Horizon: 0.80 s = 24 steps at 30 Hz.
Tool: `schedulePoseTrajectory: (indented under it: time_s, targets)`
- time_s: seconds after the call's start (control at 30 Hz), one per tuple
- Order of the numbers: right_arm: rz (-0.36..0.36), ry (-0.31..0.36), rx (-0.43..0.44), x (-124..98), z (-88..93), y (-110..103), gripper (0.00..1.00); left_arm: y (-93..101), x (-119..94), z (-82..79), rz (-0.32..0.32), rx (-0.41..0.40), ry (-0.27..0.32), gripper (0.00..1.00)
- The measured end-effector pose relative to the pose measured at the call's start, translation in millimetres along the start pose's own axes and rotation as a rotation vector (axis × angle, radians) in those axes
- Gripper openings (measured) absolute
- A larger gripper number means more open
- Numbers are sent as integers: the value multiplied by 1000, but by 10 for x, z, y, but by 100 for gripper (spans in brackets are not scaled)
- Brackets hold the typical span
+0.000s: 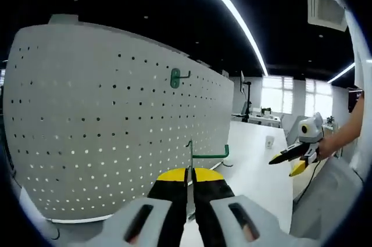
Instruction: Insert the hook assembly into the mounting plate slot until the hook locks in place.
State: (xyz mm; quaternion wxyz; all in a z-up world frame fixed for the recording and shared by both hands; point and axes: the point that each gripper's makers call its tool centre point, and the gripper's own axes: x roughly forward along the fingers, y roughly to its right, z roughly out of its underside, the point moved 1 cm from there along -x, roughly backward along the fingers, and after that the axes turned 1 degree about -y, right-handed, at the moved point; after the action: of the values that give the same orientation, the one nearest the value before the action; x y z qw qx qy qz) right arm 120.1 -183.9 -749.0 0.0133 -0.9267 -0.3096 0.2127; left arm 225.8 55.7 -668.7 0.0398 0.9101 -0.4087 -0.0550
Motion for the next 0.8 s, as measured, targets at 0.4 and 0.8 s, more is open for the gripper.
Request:
schedulePoseTrajectory:
  time_s: [0.4,0.8]
  targets:
    - [-12,4,6,10,15,-31,62,185,-145,-264,-11,-8,89,2]
    - [-34,39,20,31,-81,-114,63,220,-180,-233,-21,-22,96,2]
